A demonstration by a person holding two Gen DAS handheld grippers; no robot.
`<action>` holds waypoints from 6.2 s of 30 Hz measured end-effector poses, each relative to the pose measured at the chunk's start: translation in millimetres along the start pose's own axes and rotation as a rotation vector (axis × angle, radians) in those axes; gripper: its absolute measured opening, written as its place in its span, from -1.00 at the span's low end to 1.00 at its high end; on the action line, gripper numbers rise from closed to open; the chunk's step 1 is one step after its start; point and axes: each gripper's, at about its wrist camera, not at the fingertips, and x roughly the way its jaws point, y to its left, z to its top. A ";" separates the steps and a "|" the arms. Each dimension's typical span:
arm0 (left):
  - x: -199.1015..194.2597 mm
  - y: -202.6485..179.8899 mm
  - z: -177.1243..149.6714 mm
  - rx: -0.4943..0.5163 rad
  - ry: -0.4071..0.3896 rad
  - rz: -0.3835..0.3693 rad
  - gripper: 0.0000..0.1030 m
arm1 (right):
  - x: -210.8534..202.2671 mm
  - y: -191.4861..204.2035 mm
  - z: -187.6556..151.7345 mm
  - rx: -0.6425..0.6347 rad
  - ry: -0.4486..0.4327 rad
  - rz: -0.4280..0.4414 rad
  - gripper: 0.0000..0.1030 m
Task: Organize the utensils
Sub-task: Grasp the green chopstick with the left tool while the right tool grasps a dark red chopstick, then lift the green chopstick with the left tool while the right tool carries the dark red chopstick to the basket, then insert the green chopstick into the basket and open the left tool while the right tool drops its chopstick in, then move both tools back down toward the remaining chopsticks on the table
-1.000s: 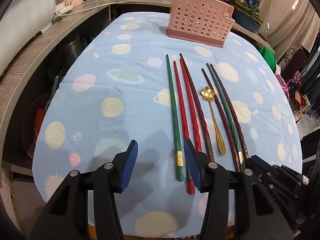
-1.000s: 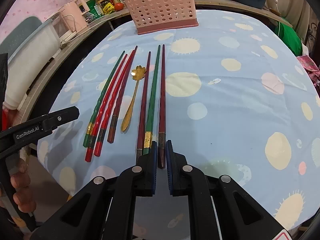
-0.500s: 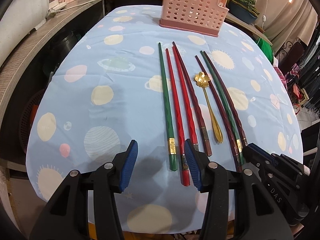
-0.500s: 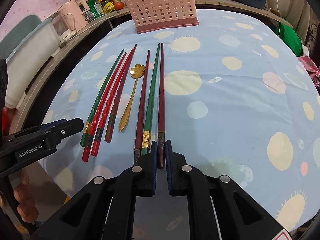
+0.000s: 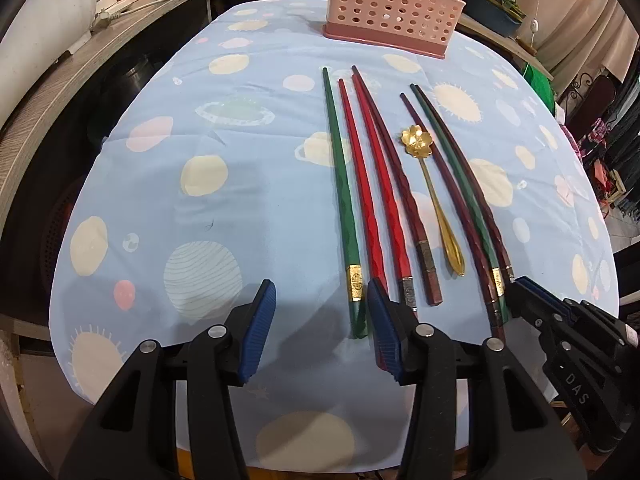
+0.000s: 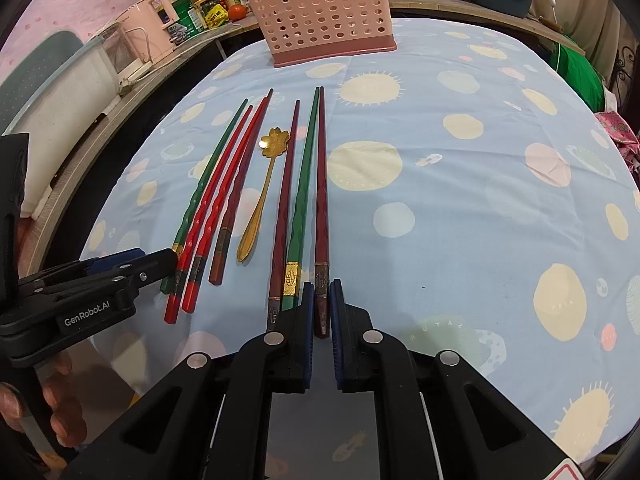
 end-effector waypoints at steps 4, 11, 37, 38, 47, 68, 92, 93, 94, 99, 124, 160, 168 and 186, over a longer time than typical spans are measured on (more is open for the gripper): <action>0.7 -2.0 -0.7 0.017 -0.008 0.016 -0.14 | 0.1 0.1 0.0 0.000 0.000 0.000 -0.83; 1.2 -5.3 -1.6 0.044 -0.021 0.033 -0.43 | 0.0 0.2 -0.1 -0.003 -0.002 -0.004 -0.82; -0.4 -6.4 -3.3 0.033 -0.009 -0.037 -0.86 | 1.9 -0.2 3.4 0.003 -0.002 0.010 -0.80; -0.2 -6.4 -3.3 0.033 -0.010 -0.037 -0.86 | 1.8 0.1 2.7 0.003 -0.006 0.009 -0.80; -1.1 -6.0 -4.1 0.031 -0.009 -0.051 -0.86 | 2.0 0.8 1.5 -0.005 -0.013 0.005 -0.84; -101.7 10.6 49.5 -0.043 -0.240 -0.120 -0.87 | -82.1 -12.5 62.2 0.047 -0.240 0.028 -0.85; -187.1 0.4 212.4 -0.033 -0.590 -0.100 -0.87 | -151.5 -37.9 210.9 0.105 -0.562 0.053 -0.85; -190.9 -0.6 219.5 -0.035 -0.607 -0.102 -0.87 | -154.5 -39.8 221.2 0.112 -0.584 0.061 -0.85; -195.8 -2.0 228.8 -0.037 -0.628 -0.105 -0.87 | -156.7 -40.3 228.7 0.115 -0.602 0.066 -0.85; -217.0 -6.9 266.5 -0.040 -0.729 -0.110 -0.87 | -170.2 -41.2 277.5 0.132 -0.705 0.073 -0.85; -127.8 -4.7 349.0 -0.055 -0.687 -0.052 -0.87 | -107.0 -66.6 358.8 0.221 -0.723 0.060 -0.84; -75.6 3.3 339.2 -0.078 -0.571 -0.055 -0.86 | -105.4 -45.3 369.1 0.159 -0.742 0.084 -0.84; -76.2 4.0 334.6 -0.075 -0.570 -0.059 -0.83 | -68.3 -43.1 362.0 0.146 -0.650 0.054 -0.78; -109.2 11.5 280.2 -0.081 -0.553 -0.057 -0.34 | -93.0 -30.0 289.1 0.110 -0.577 0.077 -0.49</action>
